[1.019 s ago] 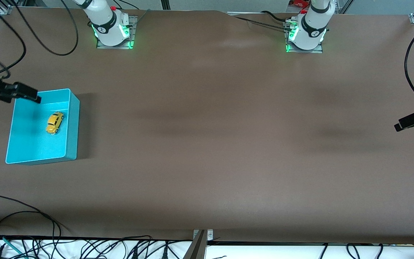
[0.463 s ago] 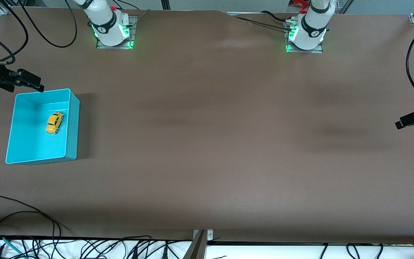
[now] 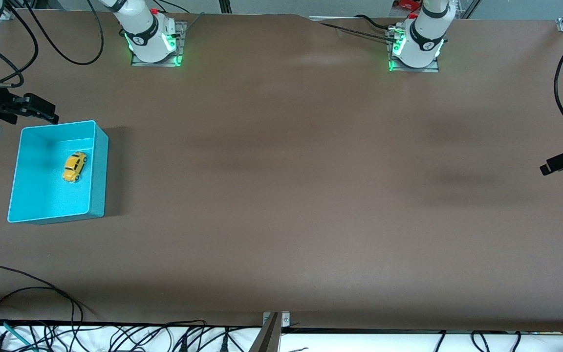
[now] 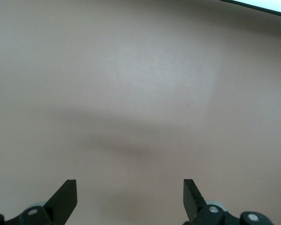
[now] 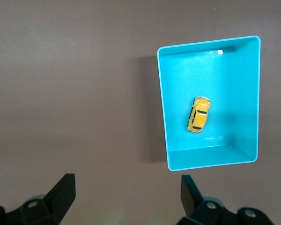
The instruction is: Wind up and store yellow beetle car
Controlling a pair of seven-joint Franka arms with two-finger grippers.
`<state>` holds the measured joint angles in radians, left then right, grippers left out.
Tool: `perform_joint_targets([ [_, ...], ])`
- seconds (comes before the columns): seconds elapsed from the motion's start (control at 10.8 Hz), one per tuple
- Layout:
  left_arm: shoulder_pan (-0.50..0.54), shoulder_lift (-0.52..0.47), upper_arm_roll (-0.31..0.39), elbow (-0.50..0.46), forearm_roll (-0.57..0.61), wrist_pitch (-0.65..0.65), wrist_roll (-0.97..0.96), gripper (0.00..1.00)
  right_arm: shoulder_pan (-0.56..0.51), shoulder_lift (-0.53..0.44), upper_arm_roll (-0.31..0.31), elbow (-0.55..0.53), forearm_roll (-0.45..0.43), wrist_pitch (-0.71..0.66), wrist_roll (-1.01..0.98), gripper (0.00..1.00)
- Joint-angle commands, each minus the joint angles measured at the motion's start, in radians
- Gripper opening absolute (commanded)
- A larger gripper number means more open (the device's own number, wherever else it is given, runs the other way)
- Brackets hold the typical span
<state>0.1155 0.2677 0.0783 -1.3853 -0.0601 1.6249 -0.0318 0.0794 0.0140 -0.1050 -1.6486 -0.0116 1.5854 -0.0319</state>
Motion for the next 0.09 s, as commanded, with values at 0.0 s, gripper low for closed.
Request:
perform_joint_targets([
  [0.0,0.001,-0.007,0.001,-0.004,-0.018,-0.013,0.012,1.00,-0.026,-0.029,0.021,-0.020,-0.013,-0.005,0.007,1.00],
])
